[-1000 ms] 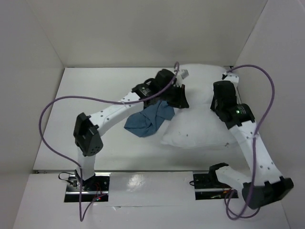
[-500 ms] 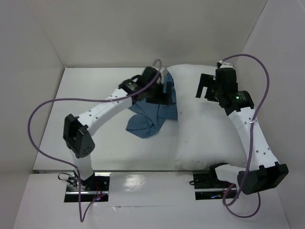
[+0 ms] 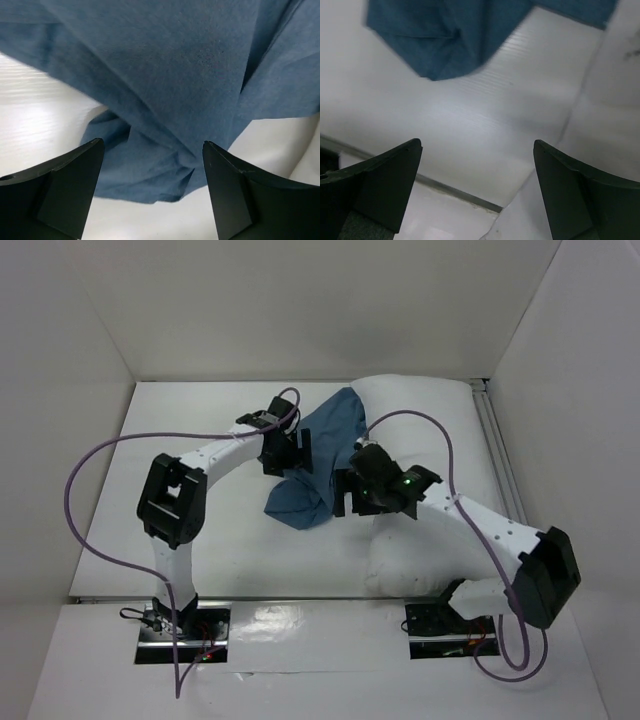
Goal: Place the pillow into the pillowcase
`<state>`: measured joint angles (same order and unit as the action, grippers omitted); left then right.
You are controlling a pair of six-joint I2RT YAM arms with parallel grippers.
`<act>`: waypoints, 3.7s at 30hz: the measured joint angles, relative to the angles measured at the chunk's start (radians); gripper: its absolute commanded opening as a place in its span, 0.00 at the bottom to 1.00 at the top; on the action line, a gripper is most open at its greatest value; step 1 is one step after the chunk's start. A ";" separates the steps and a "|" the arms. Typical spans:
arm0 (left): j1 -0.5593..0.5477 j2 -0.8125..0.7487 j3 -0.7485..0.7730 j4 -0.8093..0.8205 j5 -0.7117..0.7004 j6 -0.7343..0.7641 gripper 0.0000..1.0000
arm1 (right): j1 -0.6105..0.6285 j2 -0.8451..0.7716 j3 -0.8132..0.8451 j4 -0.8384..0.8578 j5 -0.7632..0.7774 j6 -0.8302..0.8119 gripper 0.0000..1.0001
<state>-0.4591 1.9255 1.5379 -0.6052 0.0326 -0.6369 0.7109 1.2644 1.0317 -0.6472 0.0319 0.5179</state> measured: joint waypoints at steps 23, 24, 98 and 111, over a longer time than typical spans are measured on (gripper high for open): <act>0.200 -0.221 0.085 -0.045 0.103 0.006 0.00 | 0.010 0.150 0.174 -0.117 0.387 0.061 0.98; 0.200 -0.257 0.091 -0.049 0.104 0.007 0.00 | 0.016 0.175 0.192 -0.087 0.375 0.047 0.98; 0.757 -0.626 0.669 -0.253 0.150 0.010 0.00 | 0.116 -0.219 0.512 0.403 0.382 -0.261 0.00; 0.758 -0.567 0.757 -0.243 0.283 0.065 0.00 | 0.034 0.161 0.554 0.699 0.266 -0.396 0.00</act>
<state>0.2989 1.3582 2.2948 -0.8486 0.3157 -0.5720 0.7444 1.4250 1.5856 0.0521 0.2977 0.1223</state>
